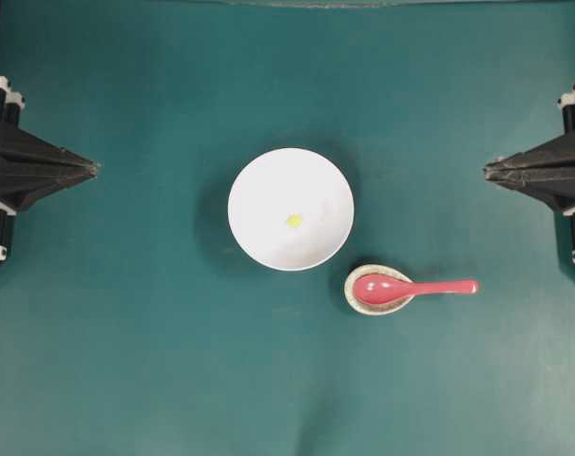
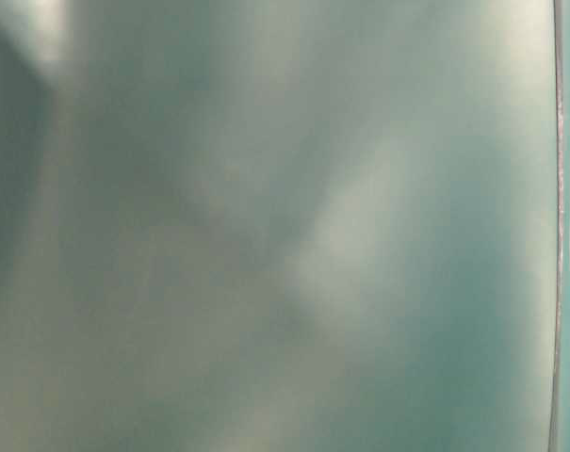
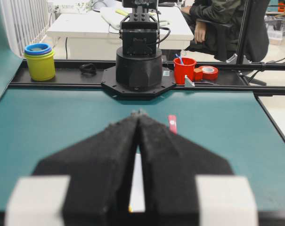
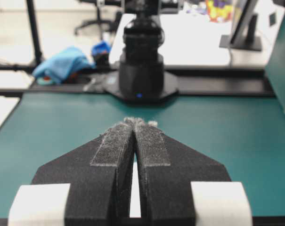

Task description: Scoop the yellow hexagonal prism block from the bowl with a spoon using the right arm.

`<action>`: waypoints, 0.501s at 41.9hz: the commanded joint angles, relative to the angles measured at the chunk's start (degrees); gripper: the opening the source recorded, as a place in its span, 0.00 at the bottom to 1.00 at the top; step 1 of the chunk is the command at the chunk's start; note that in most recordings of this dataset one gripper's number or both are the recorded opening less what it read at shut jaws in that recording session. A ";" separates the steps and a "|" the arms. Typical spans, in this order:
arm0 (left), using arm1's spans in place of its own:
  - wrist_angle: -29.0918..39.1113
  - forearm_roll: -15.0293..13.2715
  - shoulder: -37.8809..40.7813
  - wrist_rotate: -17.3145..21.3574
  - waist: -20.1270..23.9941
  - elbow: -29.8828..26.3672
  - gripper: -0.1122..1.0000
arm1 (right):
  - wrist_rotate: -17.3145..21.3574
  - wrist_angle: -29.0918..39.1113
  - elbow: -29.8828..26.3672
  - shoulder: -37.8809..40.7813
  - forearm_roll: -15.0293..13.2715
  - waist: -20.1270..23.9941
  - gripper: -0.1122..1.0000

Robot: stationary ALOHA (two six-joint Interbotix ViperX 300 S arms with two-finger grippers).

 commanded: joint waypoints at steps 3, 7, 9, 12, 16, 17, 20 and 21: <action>-0.09 0.70 0.53 0.09 0.00 -1.14 0.11 | 0.26 0.44 -0.79 0.44 -0.09 0.00 0.10; -0.09 0.79 0.53 0.09 0.00 -1.14 0.10 | 0.26 0.44 -0.79 0.35 -0.09 0.00 0.10; -0.26 0.79 0.62 0.09 0.00 -1.14 0.10 | 0.26 0.44 -0.79 0.26 -0.09 0.09 0.10; -0.44 0.79 0.53 0.09 0.00 -1.23 0.10 | 0.18 0.44 -0.88 0.26 -0.09 0.35 0.10; -0.53 0.88 0.44 0.09 0.00 -1.23 0.10 | 0.09 0.44 -0.79 0.35 -0.09 0.44 0.11; -0.53 0.79 0.35 0.09 0.00 -1.23 0.10 | 0.09 0.44 -0.79 0.44 -0.09 0.44 0.11; -0.44 0.88 0.35 0.09 0.00 -1.14 0.10 | -0.09 0.53 -0.70 0.44 -0.09 0.53 0.19; -0.18 0.88 0.35 0.18 0.00 -1.14 0.10 | -0.18 0.79 -0.62 0.62 -0.18 0.44 0.25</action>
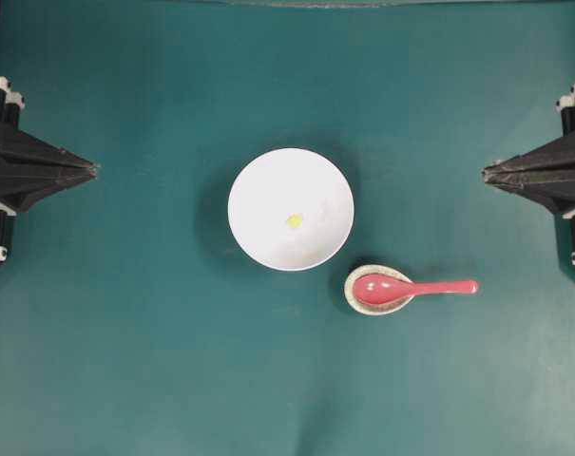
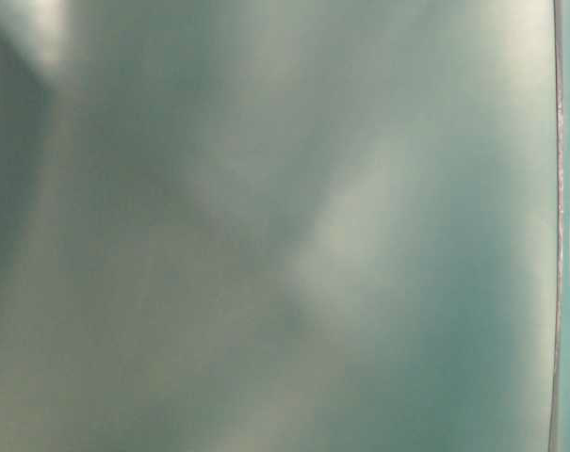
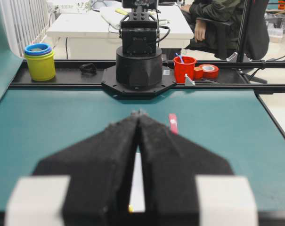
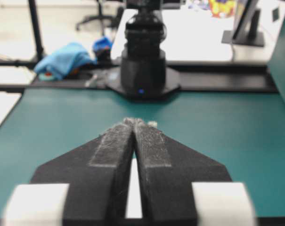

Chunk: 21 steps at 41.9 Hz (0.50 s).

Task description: Scoop the yellow hexagonal prism block from the bowl with a spoon using the right arm.

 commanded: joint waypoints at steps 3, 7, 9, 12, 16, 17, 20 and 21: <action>-0.26 0.26 0.35 0.18 0.00 -1.14 0.10 | -0.26 0.70 -0.53 0.97 -0.18 0.26 0.41; -0.26 0.26 0.35 0.09 0.00 -1.14 0.10 | -0.26 0.79 -0.26 1.85 -0.18 0.26 0.59; -0.26 0.18 0.35 0.09 0.00 -1.14 0.10 | -0.18 0.62 -0.18 2.29 -0.18 0.18 0.64; -0.26 0.26 0.53 0.18 0.00 -1.14 0.10 | 0.18 0.53 0.18 3.08 -0.18 0.26 0.64; -0.26 0.18 0.70 0.18 0.00 -1.05 0.10 | 0.35 0.26 0.88 4.75 -0.09 0.35 0.62; -0.18 0.26 0.70 0.18 0.00 -1.05 0.10 | 0.35 0.09 1.05 5.19 0.00 0.35 0.62; -0.26 0.26 0.79 0.18 0.00 -1.05 0.10 | 0.62 -1.76 2.29 7.03 0.00 0.70 0.62; -0.26 0.18 0.79 0.18 0.00 -1.05 0.10 | 0.70 -2.55 2.64 7.56 0.09 0.79 0.62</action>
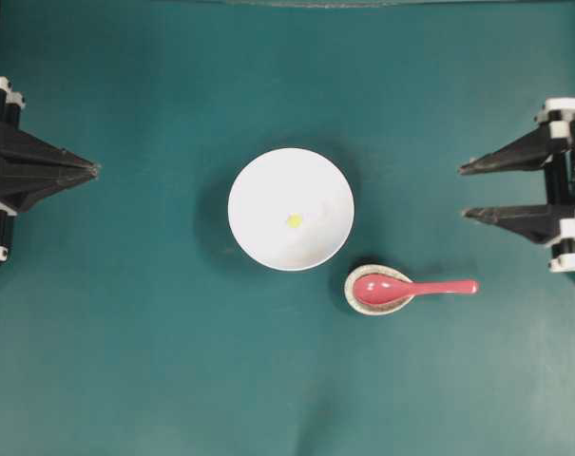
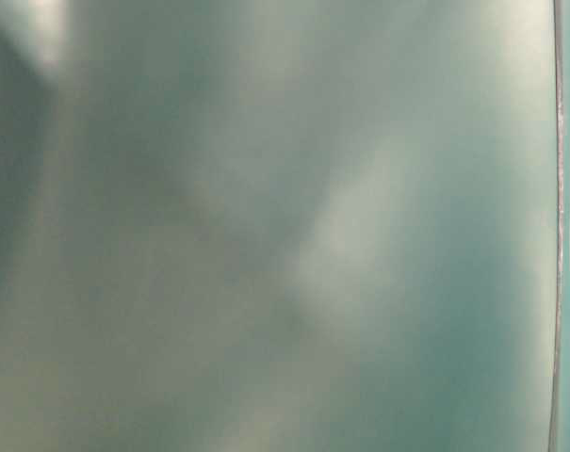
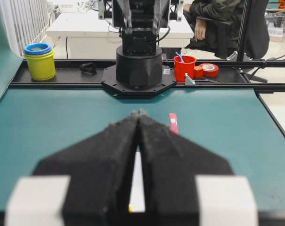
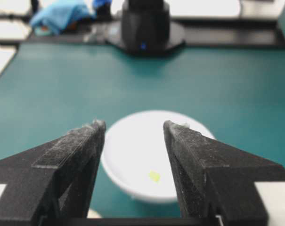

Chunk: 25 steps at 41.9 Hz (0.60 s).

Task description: Scoop the yellow hexagonal prism block from the bowl with a spoon using the right arm.

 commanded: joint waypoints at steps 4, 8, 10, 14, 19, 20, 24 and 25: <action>-0.26 0.18 0.62 0.18 0.00 -1.05 0.10 | 0.79 -6.77 1.93 4.66 0.79 1.23 0.62; -0.26 0.18 0.62 0.18 0.00 -1.05 0.10 | 1.93 -11.25 3.96 8.35 1.05 2.02 0.62; -0.26 0.18 0.62 0.18 0.00 -0.97 0.10 | 2.90 -14.33 5.19 10.81 1.23 2.64 0.62; -0.26 0.18 0.70 0.44 0.00 -1.05 0.10 | 5.36 -22.94 7.38 16.88 1.76 4.31 0.62; -0.26 0.18 0.70 1.41 0.00 -0.97 0.10 | 8.17 -33.49 9.40 24.61 2.11 6.33 0.62; -0.26 0.18 0.70 1.49 0.00 -1.05 0.10 | 8.44 -35.07 9.58 25.93 2.20 6.68 0.62; -0.35 0.18 0.70 2.20 0.00 -1.05 0.10 | 9.32 -41.40 9.67 32.34 3.16 8.53 0.62; -0.44 0.18 0.70 2.29 0.00 -1.05 0.10 | 9.32 -42.28 9.58 33.57 3.52 9.05 0.62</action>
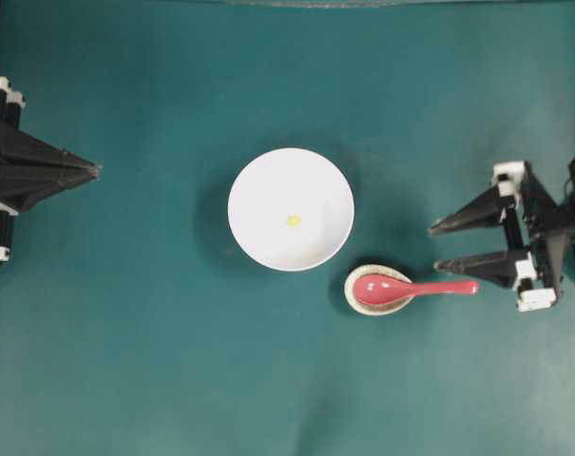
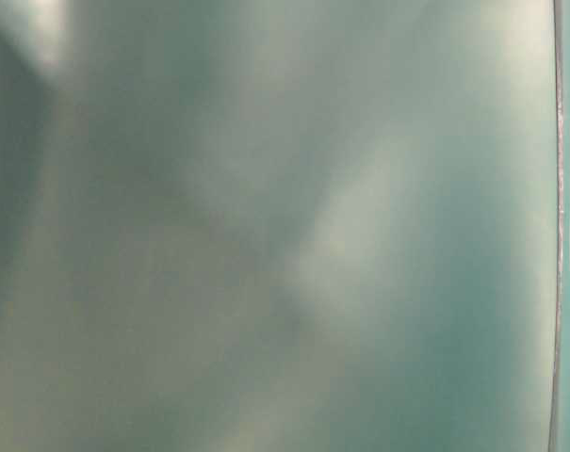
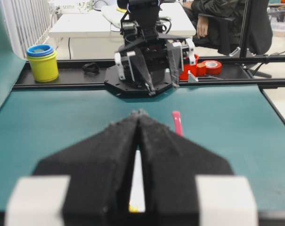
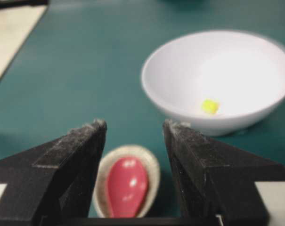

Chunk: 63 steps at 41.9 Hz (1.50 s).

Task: Scoop the yellow hexagonal prism block from the bowl with a spoon using the right arm.
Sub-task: 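Move the right gripper left to the red spoon handle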

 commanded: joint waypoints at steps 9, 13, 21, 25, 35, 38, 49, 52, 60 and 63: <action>-0.53 0.18 0.35 0.44 0.00 -1.05 0.10 | 0.09 -12.48 -0.70 14.50 6.42 6.94 0.62; -0.53 0.18 0.35 0.35 0.00 -1.05 0.10 | 0.09 -15.47 -0.35 17.93 9.93 9.84 0.62; -0.53 0.18 0.44 0.35 0.00 -1.05 0.10 | -0.09 -17.75 -0.18 21.97 14.50 14.68 0.62; -0.53 0.18 0.35 0.09 0.00 -1.05 0.10 | -0.35 -17.93 -0.09 23.82 15.56 16.26 0.62; -0.62 0.18 0.53 -0.44 0.00 -0.97 0.10 | -1.67 -18.63 -0.09 27.33 17.75 16.96 0.62; -0.62 0.18 0.53 -0.53 0.00 -1.05 0.10 | -2.11 -18.54 -0.09 27.95 18.11 16.96 0.62; -0.62 0.18 0.53 -0.53 0.00 -0.97 0.10 | -4.57 -16.88 -0.35 28.30 18.46 17.31 0.62; -0.62 0.09 0.53 -0.53 0.00 -0.97 0.10 | -5.62 -16.00 -0.53 28.30 18.46 17.31 0.62; -0.53 0.09 0.53 -0.62 0.00 -0.97 0.10 | -7.38 -14.85 -1.05 28.39 18.54 17.40 0.61; -0.44 0.09 0.53 -0.79 0.09 -1.05 0.10 | -7.47 -14.50 -1.05 28.39 18.54 17.31 0.60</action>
